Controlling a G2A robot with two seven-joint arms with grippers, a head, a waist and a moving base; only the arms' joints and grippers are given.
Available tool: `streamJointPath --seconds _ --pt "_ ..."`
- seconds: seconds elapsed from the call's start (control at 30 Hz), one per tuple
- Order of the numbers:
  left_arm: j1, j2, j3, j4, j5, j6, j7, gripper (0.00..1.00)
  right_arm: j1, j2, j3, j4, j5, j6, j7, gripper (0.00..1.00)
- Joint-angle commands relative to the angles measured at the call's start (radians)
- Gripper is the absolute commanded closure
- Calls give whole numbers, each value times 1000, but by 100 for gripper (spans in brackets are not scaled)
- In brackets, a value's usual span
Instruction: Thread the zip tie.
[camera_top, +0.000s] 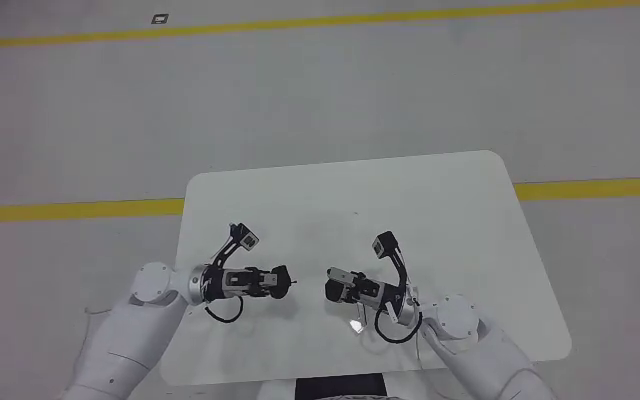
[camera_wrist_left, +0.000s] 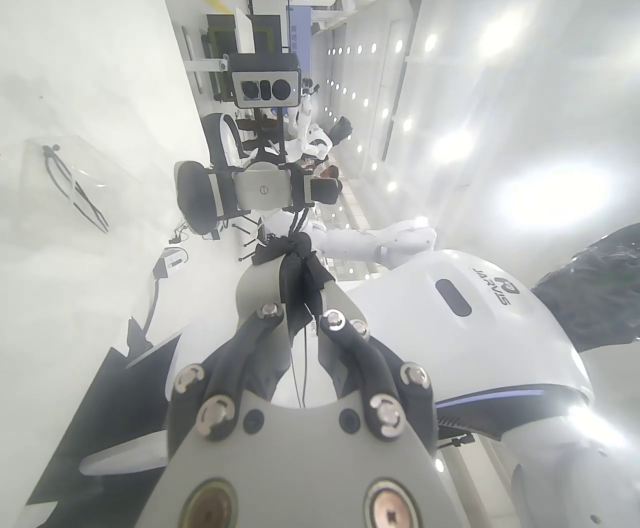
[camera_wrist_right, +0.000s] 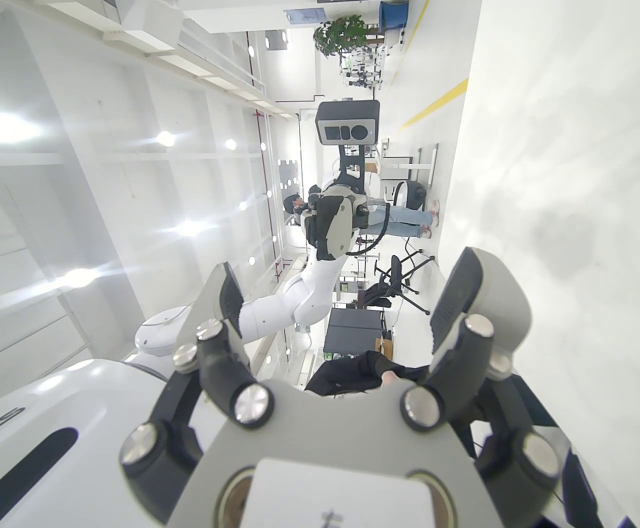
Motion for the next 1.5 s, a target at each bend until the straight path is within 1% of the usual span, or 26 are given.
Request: streamJointPath --seconds 0.0,0.07,0.37,0.4,0.43,0.5,0.57,0.7,0.87,1.47 --pt "-1 -4 0 -4 12 0 0 100 0 0 0 0 0 0 0 0" --pt "-1 -8 7 -9 6 0 0 100 0 0 0 0 0 0 0 0" --pt "-2 -9 10 -12 13 2 7 100 0 0 0 0 0 0 0 0" --pt "-2 -8 13 -9 32 12 29 100 0 0 0 0 0 0 0 0" --pt "-3 -8 14 -6 37 9 36 100 0 0 0 0 0 0 0 0" --pt "-1 -7 15 6 24 0 20 100 0 0 0 0 0 0 0 0" --pt "-3 -7 7 19 6 0 0 100 0 0 0 0 0 0 0 0" --pt "-6 -10 1 42 -14 0 0 100 0 0 0 0 0 0 0 0" --pt "-23 -14 26 68 -11 0 0 100 0 0 0 0 0 0 0 0" --pt "-23 -14 26 68 -11 0 0 100 0 0 0 0 0 0 0 0"
